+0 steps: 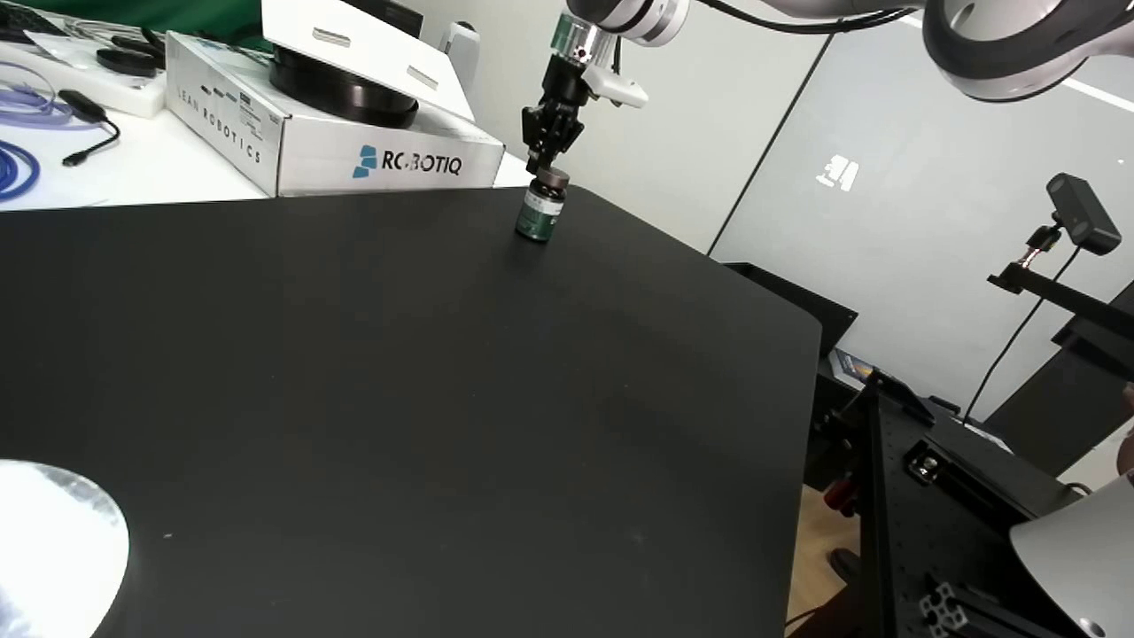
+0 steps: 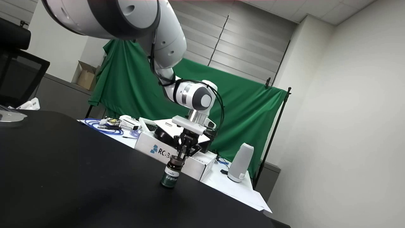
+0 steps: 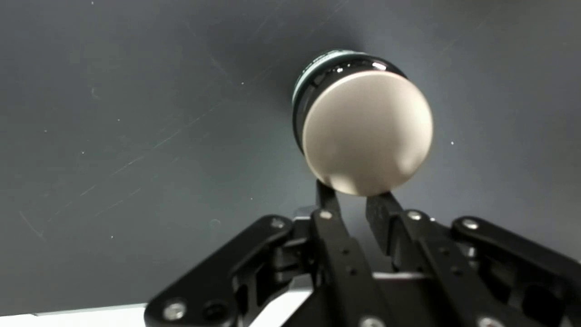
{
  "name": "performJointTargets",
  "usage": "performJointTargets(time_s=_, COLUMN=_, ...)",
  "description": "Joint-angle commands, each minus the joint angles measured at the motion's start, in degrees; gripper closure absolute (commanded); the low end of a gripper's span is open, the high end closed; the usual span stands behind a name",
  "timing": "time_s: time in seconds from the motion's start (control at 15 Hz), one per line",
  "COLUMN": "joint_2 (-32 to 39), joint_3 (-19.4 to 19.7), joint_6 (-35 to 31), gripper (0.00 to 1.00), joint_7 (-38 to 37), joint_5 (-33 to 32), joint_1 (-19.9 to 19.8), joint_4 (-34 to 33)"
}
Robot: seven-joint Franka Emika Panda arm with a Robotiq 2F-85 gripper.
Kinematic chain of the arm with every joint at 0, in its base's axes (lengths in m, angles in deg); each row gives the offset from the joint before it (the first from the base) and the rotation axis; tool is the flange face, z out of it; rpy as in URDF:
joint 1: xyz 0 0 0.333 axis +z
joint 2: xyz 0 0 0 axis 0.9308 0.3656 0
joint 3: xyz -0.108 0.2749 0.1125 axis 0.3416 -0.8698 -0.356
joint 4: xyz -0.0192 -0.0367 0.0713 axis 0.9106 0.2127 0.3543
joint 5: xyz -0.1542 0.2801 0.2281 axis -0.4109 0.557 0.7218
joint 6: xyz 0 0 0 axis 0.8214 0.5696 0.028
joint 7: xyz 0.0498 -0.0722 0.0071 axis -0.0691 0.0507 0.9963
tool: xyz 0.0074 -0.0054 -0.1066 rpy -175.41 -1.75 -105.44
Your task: Move the bottle forward
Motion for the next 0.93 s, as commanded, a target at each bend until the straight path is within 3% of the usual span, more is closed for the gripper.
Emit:
performJointTargets(time_s=0.0, joint_2=-1.5, joint_3=1.0, joint_6=1.0, gripper=0.49, joint_7=-1.1, joint_5=-0.5, joint_1=0.0, joint_4=1.5)
performJointTargets(time_s=0.47, joint_2=-3.2, joint_3=2.9, joint_6=-0.2, gripper=0.01, joint_7=-2.3, joint_5=-0.3, joint_1=0.4, joint_4=3.5)
performJointTargets(time_s=0.87, joint_2=-4.9, joint_3=4.5, joint_6=-5.5, gripper=0.0, joint_7=-12.2, joint_5=0.8, joint_1=1.1, joint_4=8.0)
